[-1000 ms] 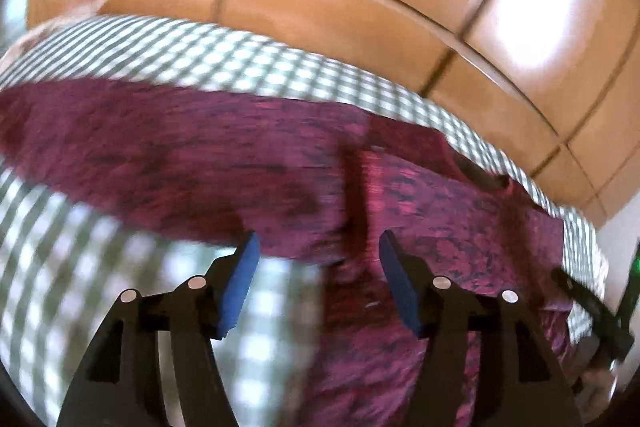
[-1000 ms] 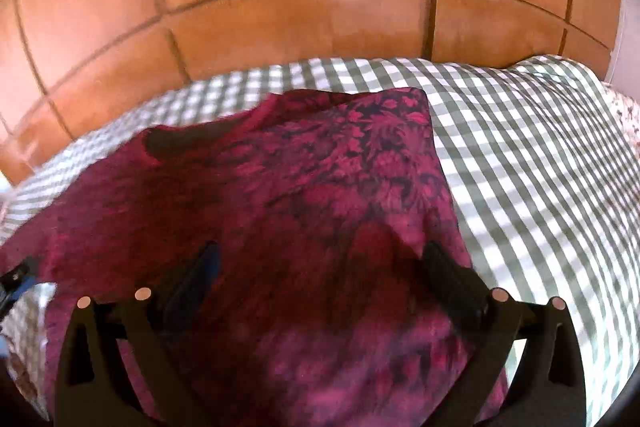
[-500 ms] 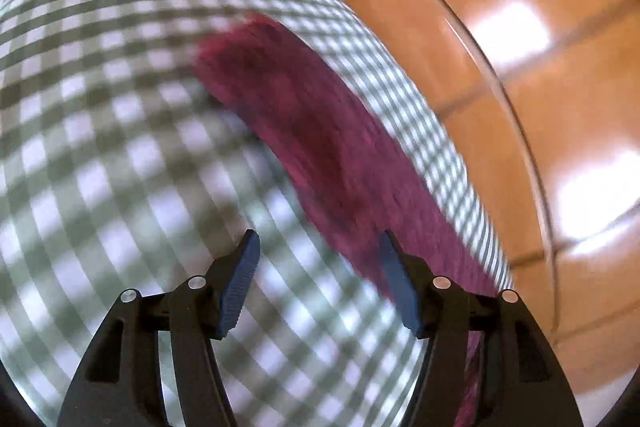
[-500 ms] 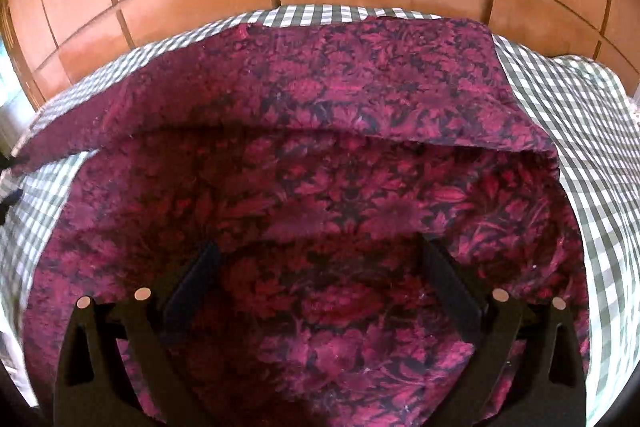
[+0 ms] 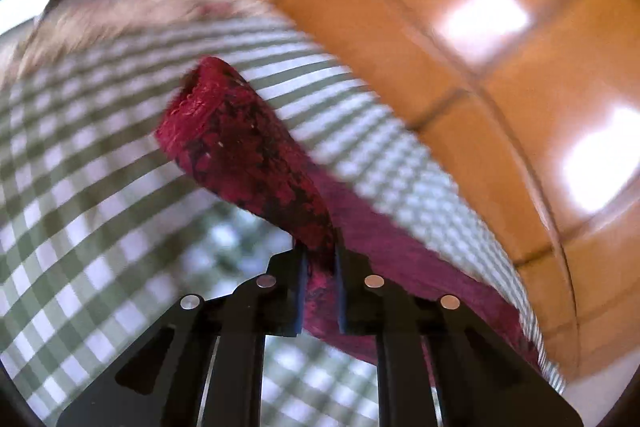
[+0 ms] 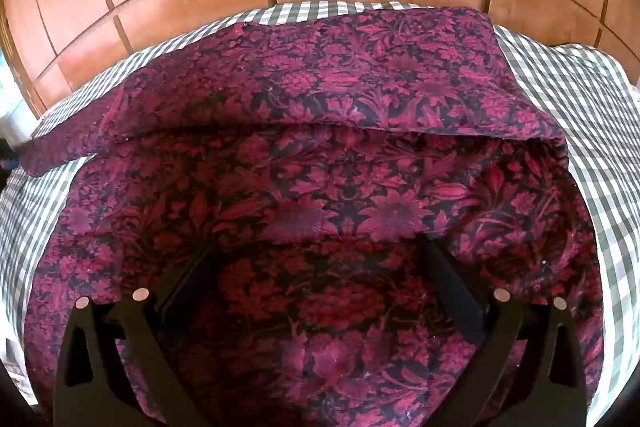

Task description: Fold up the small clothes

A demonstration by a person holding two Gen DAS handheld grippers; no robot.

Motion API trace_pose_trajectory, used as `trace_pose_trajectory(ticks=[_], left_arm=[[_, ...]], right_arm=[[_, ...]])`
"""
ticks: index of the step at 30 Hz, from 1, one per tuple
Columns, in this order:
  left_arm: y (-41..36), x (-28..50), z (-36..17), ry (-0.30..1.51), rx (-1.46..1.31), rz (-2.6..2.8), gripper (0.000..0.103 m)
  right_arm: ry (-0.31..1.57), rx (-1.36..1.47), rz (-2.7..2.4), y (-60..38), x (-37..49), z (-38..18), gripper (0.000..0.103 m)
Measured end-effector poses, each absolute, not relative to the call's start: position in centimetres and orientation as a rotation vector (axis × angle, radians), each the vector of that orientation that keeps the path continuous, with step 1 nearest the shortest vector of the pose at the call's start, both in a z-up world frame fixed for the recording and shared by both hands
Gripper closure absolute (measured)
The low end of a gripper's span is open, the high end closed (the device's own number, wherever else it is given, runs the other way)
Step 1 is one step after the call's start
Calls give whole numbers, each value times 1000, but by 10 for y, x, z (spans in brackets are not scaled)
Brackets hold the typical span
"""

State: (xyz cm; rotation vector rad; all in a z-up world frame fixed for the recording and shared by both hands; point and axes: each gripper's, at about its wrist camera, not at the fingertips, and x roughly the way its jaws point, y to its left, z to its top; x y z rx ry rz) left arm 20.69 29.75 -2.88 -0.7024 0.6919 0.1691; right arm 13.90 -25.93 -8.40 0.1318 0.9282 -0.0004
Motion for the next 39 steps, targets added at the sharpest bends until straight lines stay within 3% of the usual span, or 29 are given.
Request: trace_pose_trajectory(ticks=[7, 14, 16, 19, 21, 23, 32, 36, 38, 39], left_arm=[[162, 204, 23, 641, -440, -131, 93], [26, 218, -11, 781, -237, -327, 93], [-4, 221, -28, 838, -164, -339, 87], [-21, 217, -40, 862, -97, -325, 69], [-24, 210, -36, 842, -85, -353, 38], [-22, 198, -28, 816, -86, -369, 27], [17, 164, -27, 772, -100, -278, 23], [66, 166, -43, 820, -190, -70, 23], [83, 171, -49, 845, -235, -16, 23], [90, 174, -52, 854, -262, 5, 23]], right_arm=[[923, 144, 5, -261, 138, -83, 2], [918, 167, 15, -264, 137, -83, 2], [917, 177, 21, -265, 137, -83, 2], [917, 190, 29, -267, 137, -82, 2], [923, 204, 41, -270, 137, -80, 2], [920, 247, 51, -277, 137, -73, 2], [828, 386, 214, -248, 170, -18, 7], [885, 339, 234, -208, 216, -25, 19], [958, 311, 231, -193, 240, -40, 32], [975, 294, 224, -189, 247, -45, 48]])
